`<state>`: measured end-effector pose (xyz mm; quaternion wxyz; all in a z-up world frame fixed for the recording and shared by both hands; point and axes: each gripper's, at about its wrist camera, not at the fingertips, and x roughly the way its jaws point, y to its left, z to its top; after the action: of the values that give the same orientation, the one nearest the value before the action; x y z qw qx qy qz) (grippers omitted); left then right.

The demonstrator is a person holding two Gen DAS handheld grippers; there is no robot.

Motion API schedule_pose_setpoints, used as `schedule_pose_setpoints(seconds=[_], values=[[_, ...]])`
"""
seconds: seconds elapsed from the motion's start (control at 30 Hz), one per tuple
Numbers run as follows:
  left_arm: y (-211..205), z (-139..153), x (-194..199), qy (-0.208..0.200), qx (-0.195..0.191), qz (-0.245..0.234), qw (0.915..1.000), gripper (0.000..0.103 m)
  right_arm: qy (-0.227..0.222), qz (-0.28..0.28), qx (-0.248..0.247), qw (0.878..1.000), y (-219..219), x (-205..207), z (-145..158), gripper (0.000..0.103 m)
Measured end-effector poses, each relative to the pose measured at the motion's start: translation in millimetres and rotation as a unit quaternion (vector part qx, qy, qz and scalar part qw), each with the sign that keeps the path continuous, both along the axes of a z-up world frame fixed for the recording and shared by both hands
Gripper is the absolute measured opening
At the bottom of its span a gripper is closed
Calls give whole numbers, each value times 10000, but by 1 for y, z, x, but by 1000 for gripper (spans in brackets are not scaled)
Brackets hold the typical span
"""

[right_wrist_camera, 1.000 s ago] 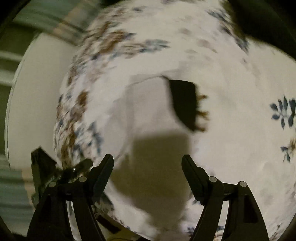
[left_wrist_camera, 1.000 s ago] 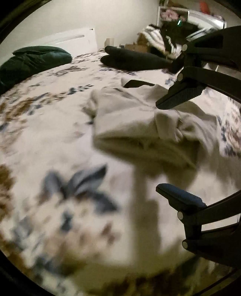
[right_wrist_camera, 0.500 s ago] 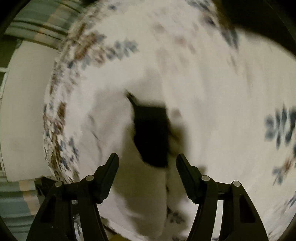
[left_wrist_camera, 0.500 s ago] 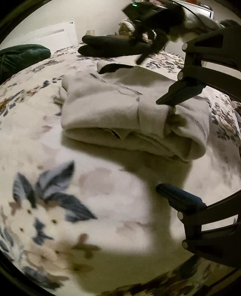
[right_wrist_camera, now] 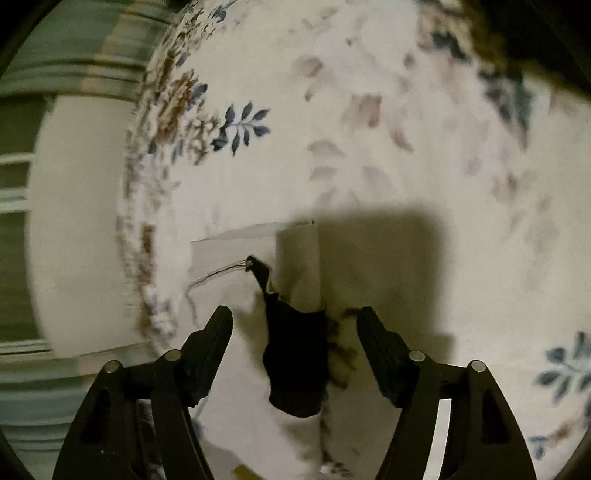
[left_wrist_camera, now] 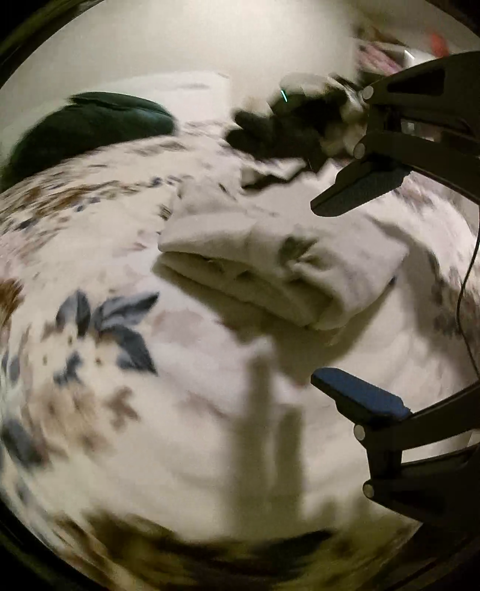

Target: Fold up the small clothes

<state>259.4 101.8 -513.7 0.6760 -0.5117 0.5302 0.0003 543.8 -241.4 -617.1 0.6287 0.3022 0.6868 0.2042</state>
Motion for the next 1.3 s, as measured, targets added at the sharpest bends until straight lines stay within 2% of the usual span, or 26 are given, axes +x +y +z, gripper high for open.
schedule_pose_setpoints(seconds=[0.13, 0.3, 0.37, 0.43, 0.5, 0.57, 0.6, 0.67, 0.73, 0.83, 0.93, 1.13, 1.27, 1.3], values=[[-40, -21, -31, -130, -364, 877, 9954, 84, 136, 223, 452, 9986, 6, 1, -22, 73], [-83, -51, -42, -291, -669, 1661, 9834, 84, 166, 548, 857, 9947, 11, 2, -30, 74], [-93, -53, -36, -391, -644, 1817, 9805, 84, 152, 660, 933, 9933, 14, 5, -34, 74], [-96, -50, -31, -279, -308, 1873, 9814, 83, 123, 677, 1051, 9921, 18, 8, -38, 74], [-93, -47, -35, -398, -127, 2000, 9789, 81, 44, 637, 1203, 9907, 16, 8, -39, 74], [-91, -42, -30, -487, 82, 2086, 9768, 55, 4, 581, 1376, 9888, 22, 9, -39, 74], [-90, -39, -27, -542, 204, 2073, 9766, 37, -27, 593, 1359, 9889, 25, 10, -38, 74], [-86, -32, -22, -636, 411, 1992, 9770, 32, -178, 694, 1160, 9907, 37, 10, -36, 67], [-83, -27, -18, -648, 560, 1873, 9786, 29, -237, 813, 900, 9923, 48, 8, -36, 12], [-81, -22, -7, -676, 682, 1523, 9837, 28, -468, 618, 765, 9941, 46, -2, -25, 11], [-69, -16, 4, -719, 778, 969, 9896, 28, -593, 341, 787, 9945, 26, -20, -11, 11], [-40, -11, 34, -765, 935, -166, 9925, 27, -511, -579, 934, 9926, -14, -95, 2, 11], [-15, -28, 55, -677, 489, -737, 9938, 32, -349, -1097, 1050, 9878, -26, -139, -10, 11], [-11, -34, 54, -590, 381, -737, 9948, 44, -278, -1171, 1143, 9861, -27, -144, -16, 12]])
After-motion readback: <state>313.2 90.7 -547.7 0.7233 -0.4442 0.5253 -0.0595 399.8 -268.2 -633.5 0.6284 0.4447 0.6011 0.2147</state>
